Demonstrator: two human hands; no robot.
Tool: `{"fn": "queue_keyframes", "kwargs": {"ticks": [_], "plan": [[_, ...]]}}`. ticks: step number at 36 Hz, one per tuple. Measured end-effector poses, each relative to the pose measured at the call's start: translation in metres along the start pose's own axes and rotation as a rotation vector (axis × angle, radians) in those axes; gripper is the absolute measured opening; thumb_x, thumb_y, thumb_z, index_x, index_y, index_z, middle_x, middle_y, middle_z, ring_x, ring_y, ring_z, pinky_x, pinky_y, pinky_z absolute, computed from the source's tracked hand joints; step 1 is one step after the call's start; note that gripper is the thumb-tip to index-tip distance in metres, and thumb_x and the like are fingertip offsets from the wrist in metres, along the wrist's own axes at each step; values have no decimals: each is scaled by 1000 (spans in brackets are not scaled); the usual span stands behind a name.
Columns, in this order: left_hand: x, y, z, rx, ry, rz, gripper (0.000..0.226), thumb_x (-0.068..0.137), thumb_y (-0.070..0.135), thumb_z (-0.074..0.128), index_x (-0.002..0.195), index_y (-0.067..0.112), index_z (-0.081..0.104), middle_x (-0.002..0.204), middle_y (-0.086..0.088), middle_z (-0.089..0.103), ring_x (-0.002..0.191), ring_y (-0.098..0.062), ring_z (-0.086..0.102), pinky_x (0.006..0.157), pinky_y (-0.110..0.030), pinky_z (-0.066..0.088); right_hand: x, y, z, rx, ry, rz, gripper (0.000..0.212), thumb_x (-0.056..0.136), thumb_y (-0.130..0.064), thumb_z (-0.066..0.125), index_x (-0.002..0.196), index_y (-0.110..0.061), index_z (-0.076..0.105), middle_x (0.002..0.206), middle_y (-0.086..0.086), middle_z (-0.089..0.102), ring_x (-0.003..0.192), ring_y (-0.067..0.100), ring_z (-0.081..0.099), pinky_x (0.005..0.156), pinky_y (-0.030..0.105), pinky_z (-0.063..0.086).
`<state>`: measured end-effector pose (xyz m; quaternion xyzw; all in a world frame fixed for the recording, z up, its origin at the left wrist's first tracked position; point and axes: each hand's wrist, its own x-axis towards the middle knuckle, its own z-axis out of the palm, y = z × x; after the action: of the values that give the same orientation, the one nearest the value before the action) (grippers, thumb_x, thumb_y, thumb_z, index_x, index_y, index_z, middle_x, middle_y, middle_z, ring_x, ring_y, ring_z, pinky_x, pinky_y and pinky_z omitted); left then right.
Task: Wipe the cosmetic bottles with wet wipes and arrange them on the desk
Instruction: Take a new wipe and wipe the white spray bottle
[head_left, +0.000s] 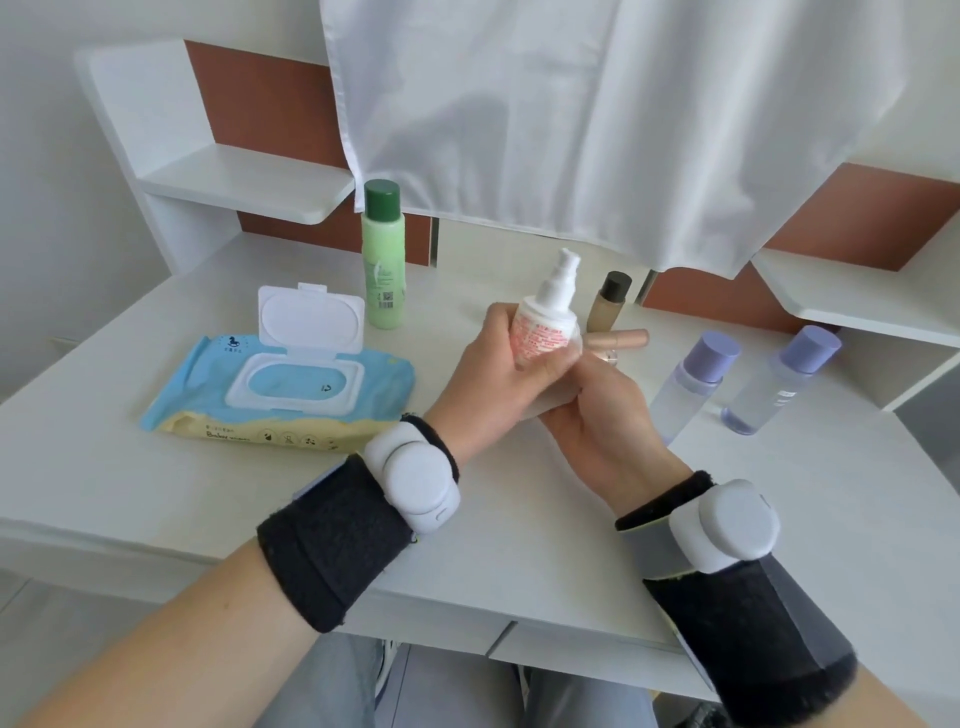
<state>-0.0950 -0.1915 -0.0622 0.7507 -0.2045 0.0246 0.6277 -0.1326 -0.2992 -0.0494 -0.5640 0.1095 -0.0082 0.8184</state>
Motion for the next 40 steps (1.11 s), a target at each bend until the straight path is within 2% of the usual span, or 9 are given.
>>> {"fn": "queue_keyframes", "kwargs": {"ticks": [7, 11, 19, 23, 29, 31, 35, 38, 40], "plan": [[4, -2, -8, 28, 100, 21, 35, 82, 44, 69, 105, 23, 53, 92, 12, 65, 87, -5, 65, 78, -24, 50, -1, -6, 0, -47, 269, -187, 34, 106, -37, 34, 104, -19, 63, 104, 2, 70, 98, 17, 66, 96, 35, 50], [3, -1, -10, 11, 121, 25, 35, 80, 44, 71, 104, 22, 58, 87, 8, 67, 79, -6, 65, 71, -26, 50, 1, -8, -3, 23, 354, -254, 44, 103, -46, 35, 130, -18, 56, 129, 1, 63, 119, 16, 60, 109, 39, 43], [-2, 13, -13, -199, -84, -33, 22, 86, 31, 70, 102, 20, 61, 90, -6, 65, 73, -20, 67, 69, -36, 59, -1, -13, -5, 293, 188, -164, 52, 102, -53, 35, 137, -20, 53, 135, -3, 60, 119, 11, 60, 105, 29, 44], [-4, 16, -10, -310, -190, -122, 32, 84, 38, 63, 104, 14, 56, 81, -4, 63, 68, -21, 64, 54, -32, 50, -1, -18, -7, 303, -78, -214, 66, 99, -61, 15, 99, -20, 67, 88, 1, 64, 74, 20, 59, 60, 32, 41], [-7, 18, -6, -535, -277, -256, 47, 79, 38, 64, 106, 9, 39, 73, -12, 64, 54, -24, 55, 44, -27, 40, 1, -10, -19, -200, 24, -366, 32, 102, -24, 25, 75, -21, 42, 66, -8, 55, 67, 9, 54, 60, 16, 46], [-7, 18, -6, -572, -308, -258, 58, 77, 43, 67, 113, 6, 40, 75, -16, 63, 54, -26, 54, 45, -28, 41, 7, -7, -23, -48, 33, -332, 24, 100, -25, 36, 76, -23, 42, 69, -17, 57, 64, 7, 53, 59, 8, 44], [-6, 21, -8, -630, -320, -253, 58, 84, 43, 58, 121, 0, 43, 80, -19, 61, 53, -24, 53, 45, -27, 40, 2, -11, -19, 71, -75, -274, 58, 103, -35, 17, 74, -14, 63, 64, -3, 61, 61, 11, 59, 60, 17, 50], [-5, 22, -11, -644, -320, -240, 42, 87, 40, 52, 110, 5, 48, 79, -18, 60, 52, -23, 51, 43, -26, 37, 8, -4, -23, 161, -123, -274, 13, 90, -20, 59, 85, -9, 55, 73, -26, 60, 65, -7, 52, 62, 3, 39], [-5, 22, -13, -646, -322, -241, 40, 87, 40, 52, 106, 6, 49, 80, -19, 59, 52, -23, 50, 43, -25, 36, 8, -3, -23, 323, -155, -143, 12, 88, -20, 60, 89, -10, 53, 75, -12, 59, 68, 6, 50, 72, 13, 43]]}}
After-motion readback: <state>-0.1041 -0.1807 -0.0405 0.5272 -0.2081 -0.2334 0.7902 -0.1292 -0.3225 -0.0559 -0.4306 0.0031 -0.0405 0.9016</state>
